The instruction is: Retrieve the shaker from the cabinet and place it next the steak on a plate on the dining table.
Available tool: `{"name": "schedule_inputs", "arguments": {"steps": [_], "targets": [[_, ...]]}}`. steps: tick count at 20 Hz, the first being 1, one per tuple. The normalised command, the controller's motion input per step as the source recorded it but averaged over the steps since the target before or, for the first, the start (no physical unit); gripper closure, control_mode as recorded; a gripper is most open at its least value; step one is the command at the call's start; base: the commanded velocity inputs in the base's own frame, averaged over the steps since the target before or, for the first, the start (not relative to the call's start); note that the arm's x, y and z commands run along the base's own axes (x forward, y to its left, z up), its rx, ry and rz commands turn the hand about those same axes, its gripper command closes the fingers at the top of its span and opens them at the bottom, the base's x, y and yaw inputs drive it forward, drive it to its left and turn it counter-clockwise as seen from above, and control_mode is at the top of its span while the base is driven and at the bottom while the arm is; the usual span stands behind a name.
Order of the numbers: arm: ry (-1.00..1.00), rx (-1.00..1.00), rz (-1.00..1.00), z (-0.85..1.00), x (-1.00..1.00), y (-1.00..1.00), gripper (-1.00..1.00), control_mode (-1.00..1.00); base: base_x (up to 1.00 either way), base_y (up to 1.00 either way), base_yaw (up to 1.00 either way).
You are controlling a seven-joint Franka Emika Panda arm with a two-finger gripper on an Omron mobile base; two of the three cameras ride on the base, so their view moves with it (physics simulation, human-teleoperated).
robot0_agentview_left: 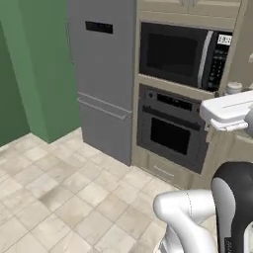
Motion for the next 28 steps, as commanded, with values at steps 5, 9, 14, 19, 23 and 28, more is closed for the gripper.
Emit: {"name": "schedule_inputs", "arguments": {"steps": [5, 9, 14, 19, 23, 28], "targets": [[0.00, 0.00, 0.00, 0.00, 0.00, 0.00, 1.00, 1.00, 0.00, 0.00, 1.00], [0.00, 0.00, 0.00, 0.00, 0.00, 0.00, 1.00, 1.00, 0.00, 0.00, 1.00], [0.00, 0.00, 0.00, 0.00, 0.00, 0.00, 1.00, 1.00, 0.00, 0.00, 1.00], [0.00, 0.00, 0.00, 0.00, 0.00, 0.00, 1.00, 1.00, 0.00, 0.00, 1.00], [0.00, 0.00, 0.00, 0.00, 0.00, 0.00, 1.00, 1.00, -0.01, 0.00, 1.00], [0.00, 0.00, 0.00, 0.00, 0.00, 0.00, 1.00, 1.00, 0.01, -0.30, 0.83]]}}
